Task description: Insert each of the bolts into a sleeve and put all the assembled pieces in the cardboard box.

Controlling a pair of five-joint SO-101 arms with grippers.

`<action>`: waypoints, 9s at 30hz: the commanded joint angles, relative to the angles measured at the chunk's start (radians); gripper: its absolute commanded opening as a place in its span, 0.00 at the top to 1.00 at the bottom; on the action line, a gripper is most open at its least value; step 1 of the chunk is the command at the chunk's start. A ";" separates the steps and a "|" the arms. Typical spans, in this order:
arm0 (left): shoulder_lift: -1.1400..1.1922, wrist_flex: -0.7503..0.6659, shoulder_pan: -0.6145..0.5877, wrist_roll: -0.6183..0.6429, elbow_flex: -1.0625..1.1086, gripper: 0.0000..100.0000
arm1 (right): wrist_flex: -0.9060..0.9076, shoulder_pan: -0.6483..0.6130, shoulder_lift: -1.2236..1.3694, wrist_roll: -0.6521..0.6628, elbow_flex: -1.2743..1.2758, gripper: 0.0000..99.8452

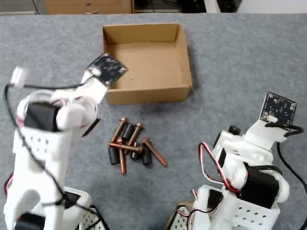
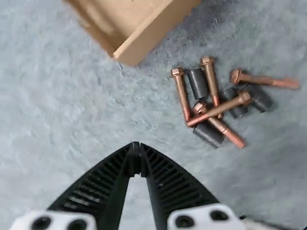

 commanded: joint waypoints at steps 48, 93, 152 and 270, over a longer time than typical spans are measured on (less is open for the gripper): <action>0.661 -0.230 0.322 -0.562 0.149 0.91 | -0.051 0.005 -0.005 -0.006 0.073 1.00; 0.736 -0.483 0.318 -0.445 0.215 0.91 | -0.080 0.004 -0.004 -0.005 0.104 1.00; 0.145 0.040 -0.157 0.819 -0.525 0.98 | -0.222 -0.213 0.002 0.063 -0.196 1.00; -0.720 -0.816 0.318 1.099 0.686 0.98 | -0.664 -1.012 -0.295 0.005 0.492 1.00</action>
